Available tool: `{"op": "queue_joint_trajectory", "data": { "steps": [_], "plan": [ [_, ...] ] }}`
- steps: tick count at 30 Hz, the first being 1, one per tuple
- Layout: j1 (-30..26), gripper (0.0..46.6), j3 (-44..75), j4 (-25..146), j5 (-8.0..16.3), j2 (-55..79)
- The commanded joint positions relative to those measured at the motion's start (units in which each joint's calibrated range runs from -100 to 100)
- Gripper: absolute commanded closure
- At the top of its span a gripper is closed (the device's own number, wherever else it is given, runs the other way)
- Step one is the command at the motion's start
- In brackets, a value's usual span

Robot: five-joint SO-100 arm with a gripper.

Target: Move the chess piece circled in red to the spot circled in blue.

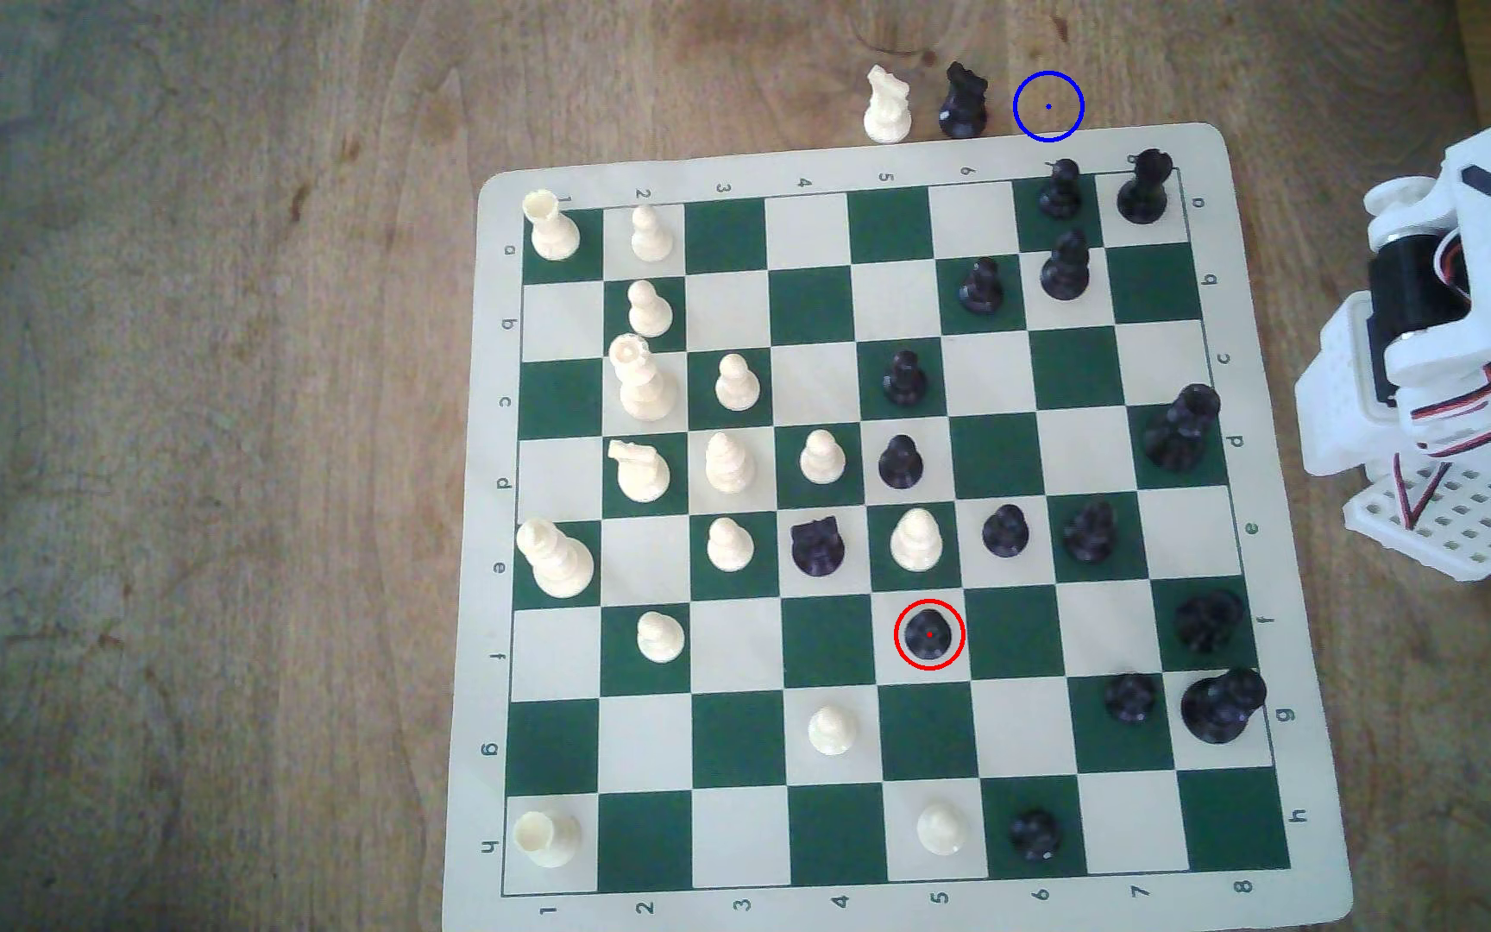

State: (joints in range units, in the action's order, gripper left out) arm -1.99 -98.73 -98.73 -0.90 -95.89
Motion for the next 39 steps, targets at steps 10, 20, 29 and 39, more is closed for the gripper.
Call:
{"op": "queue_joint_trajectory", "data": {
  "steps": [10,20,29,39],
  "plan": [
    [-0.5,46.4,-1.2,9.9,-0.3,0.1],
    [1.1,46.4,-1.2,45.7,0.0,0.1],
    [0.8,46.4,-0.7,78.7,6.6,0.1],
    [-3.1,46.4,13.2,117.1,6.7,2.6]
  ]
}}
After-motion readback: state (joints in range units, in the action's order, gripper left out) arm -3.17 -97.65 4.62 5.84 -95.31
